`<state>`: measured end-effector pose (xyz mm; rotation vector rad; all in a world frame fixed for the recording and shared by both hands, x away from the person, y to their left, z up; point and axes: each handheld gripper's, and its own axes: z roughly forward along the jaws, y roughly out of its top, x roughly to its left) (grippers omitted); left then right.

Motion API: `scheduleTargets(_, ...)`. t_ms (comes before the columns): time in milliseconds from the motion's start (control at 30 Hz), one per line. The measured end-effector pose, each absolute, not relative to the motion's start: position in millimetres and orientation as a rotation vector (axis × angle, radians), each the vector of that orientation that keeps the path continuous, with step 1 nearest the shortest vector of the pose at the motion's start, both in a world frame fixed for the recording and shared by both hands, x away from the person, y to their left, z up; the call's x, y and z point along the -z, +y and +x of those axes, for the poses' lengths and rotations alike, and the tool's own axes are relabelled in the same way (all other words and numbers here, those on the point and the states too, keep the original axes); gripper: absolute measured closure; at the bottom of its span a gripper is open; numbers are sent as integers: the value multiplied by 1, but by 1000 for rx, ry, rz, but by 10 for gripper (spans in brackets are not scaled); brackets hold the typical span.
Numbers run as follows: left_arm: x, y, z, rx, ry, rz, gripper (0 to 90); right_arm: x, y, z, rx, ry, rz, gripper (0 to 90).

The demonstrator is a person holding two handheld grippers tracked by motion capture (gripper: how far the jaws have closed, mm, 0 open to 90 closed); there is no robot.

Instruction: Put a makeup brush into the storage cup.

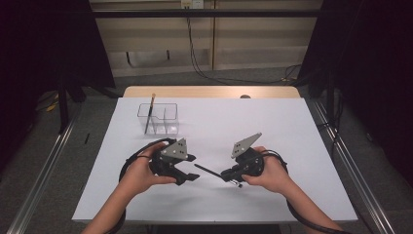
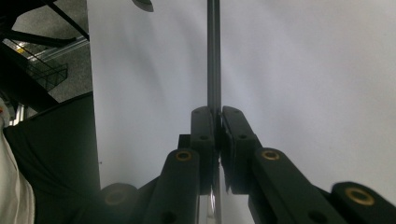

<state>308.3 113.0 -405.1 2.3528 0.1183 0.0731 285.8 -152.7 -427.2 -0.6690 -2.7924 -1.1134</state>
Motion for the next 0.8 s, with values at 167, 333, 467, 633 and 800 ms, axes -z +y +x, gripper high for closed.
scheduleTargets(167,405,109,308,-73,96,2375,399,427,-151,286,1105,-2796,-655,845)
scheduleTargets(333,403,104,308,-77,58,2398,429,425,-150,286,1096,-2801,-647,845)
scheduleTargets(467,402,100,309,-73,45,2414,441,423,-149,286,1091,-2805,-636,845)
scheduleTargets(633,403,97,308,-78,26,2417,470,424,-148,287,1082,-2813,-627,845)
scheduleTargets(800,405,96,308,-76,19,2432,494,424,-147,288,1068,-2821,-620,845)
